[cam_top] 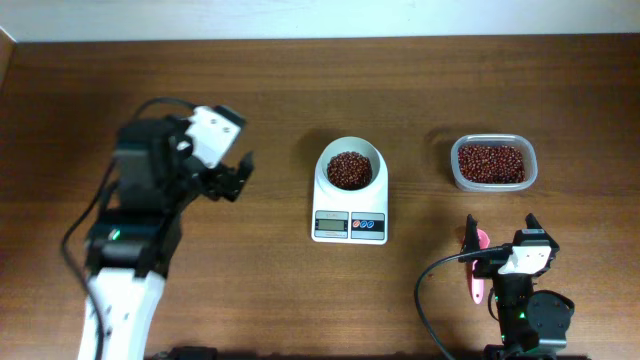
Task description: Scoop and weigh 50g on scale
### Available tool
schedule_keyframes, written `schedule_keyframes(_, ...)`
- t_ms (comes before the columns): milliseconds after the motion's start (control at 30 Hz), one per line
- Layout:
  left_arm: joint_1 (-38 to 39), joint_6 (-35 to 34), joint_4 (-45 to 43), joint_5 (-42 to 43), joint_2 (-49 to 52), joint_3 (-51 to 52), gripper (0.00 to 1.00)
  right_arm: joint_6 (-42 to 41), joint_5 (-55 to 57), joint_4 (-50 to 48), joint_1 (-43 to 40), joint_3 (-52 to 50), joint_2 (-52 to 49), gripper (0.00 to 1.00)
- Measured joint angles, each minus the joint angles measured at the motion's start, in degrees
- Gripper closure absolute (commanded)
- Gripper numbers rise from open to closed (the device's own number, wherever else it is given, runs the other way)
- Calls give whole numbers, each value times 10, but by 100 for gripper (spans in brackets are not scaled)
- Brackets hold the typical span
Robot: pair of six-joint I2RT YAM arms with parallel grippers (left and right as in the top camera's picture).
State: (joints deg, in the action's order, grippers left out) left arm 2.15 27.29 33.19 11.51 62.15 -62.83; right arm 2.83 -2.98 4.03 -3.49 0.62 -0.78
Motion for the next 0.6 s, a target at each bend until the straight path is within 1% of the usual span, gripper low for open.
schedule_keyframes(67, -19, -10, 28, -2, -66, -1, 1, 0, 0, 0, 0, 0, 0, 1)
schedule_keyframes(167, -24, -16, 91, -4, -170, 0, 1, 0, 2, 0, 0, 0, 1, 1)
schedule_keyframes(200, -24, -17, 98, -1, -204, -1, 1, 0, 2, 0, 0, 0, 1, 1)
schedule_keyframes(267, -24, -17, 115, 20, -269, -1, 1, 0, 2, 0, 0, 0, 2, 1)
schedule_keyframes(333, -24, -17, 127, 44, -306, -2, 1, 0, 2, 0, 0, 0, 2, 1)
schedule_keyframes(467, -24, -17, 133, 73, -319, -2, 1, 0, 2, 0, 0, 0, 2, 1)
schedule_keyframes(600, -24, -17, 163, 80, -319, -2, 1, 0, 2, 0, 0, 0, 2, 1)
